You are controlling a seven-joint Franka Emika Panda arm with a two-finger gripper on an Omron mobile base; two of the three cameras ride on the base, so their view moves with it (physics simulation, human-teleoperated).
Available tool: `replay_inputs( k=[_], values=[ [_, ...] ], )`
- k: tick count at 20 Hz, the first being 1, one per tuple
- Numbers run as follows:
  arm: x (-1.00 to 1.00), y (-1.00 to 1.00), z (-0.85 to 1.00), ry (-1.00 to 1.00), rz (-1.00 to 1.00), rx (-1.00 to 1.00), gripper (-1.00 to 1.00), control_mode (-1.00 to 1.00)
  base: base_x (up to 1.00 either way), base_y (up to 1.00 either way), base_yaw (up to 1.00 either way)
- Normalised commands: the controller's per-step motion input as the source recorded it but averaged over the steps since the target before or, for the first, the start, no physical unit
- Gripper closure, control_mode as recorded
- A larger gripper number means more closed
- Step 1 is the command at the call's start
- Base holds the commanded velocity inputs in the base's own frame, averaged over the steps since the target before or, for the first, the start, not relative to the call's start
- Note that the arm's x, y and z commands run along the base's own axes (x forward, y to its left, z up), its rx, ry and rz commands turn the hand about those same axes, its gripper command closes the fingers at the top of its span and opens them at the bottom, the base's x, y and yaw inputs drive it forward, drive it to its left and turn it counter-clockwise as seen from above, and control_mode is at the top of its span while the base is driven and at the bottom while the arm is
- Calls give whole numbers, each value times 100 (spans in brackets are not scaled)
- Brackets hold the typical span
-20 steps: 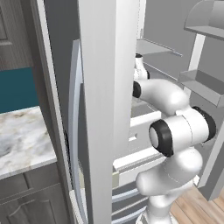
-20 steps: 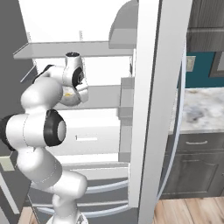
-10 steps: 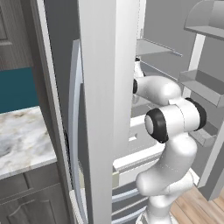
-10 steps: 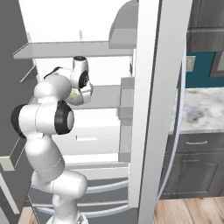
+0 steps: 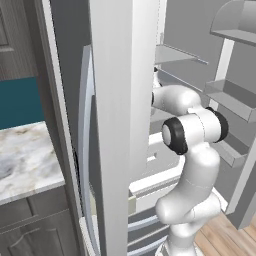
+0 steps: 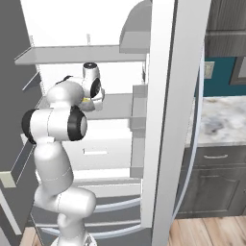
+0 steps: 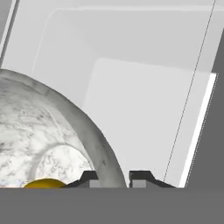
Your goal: Move the cup from next to the sink to the open cabinet. Then, move the bowl with the lemon to the fridge to clear the area for faucet cleaning.
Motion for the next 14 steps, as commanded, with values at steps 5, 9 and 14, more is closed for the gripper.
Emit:
replay_inputs(
  k=[5, 9, 14],
  values=[
    [-13, -4, 0, -4, -1, 0, -100, -100, 0, 0, 0],
    [-88, -26, 56, -41, -8, 5, -100, -100, 0, 0, 0],
    [-100, -39, 56, -54, -9, 11, -100, -100, 0, 0, 0]
  ],
)
